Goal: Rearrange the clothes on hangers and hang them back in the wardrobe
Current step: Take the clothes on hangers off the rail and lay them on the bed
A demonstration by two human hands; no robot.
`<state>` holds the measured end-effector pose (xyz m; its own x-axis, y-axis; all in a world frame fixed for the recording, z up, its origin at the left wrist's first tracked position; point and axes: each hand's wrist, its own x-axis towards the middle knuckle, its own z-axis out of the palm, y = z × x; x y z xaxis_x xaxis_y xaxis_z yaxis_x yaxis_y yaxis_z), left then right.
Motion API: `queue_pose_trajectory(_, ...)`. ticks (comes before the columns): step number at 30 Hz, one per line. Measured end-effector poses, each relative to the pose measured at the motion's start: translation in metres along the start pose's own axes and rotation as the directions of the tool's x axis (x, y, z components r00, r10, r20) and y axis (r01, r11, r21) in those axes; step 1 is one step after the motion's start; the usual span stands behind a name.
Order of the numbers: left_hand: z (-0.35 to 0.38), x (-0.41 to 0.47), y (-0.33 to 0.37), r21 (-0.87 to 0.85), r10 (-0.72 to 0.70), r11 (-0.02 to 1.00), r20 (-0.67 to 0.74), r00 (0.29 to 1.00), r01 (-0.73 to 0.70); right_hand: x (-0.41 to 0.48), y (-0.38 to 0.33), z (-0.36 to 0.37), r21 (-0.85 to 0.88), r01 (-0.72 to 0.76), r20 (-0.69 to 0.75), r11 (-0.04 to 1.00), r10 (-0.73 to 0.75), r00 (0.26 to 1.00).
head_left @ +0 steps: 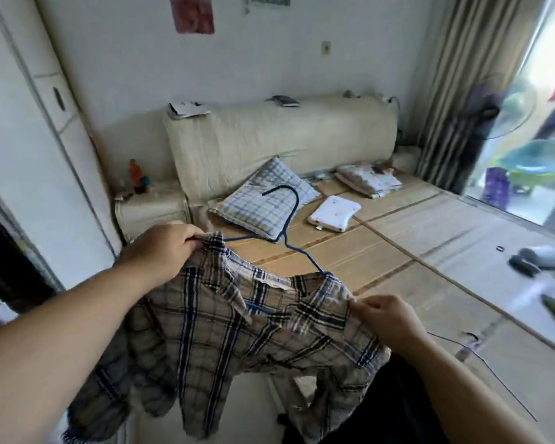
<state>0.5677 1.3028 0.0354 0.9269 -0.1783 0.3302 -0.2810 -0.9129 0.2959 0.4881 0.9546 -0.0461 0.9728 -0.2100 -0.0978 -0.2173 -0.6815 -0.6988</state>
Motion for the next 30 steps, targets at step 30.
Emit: queue_pose_trajectory(30,0.459,0.090,0.440,-0.174,0.193,0.980,0.689,0.699,-0.099,0.029,0.485,-0.161,-0.064,-0.751,-0.077,0.657,0.747,0.660)
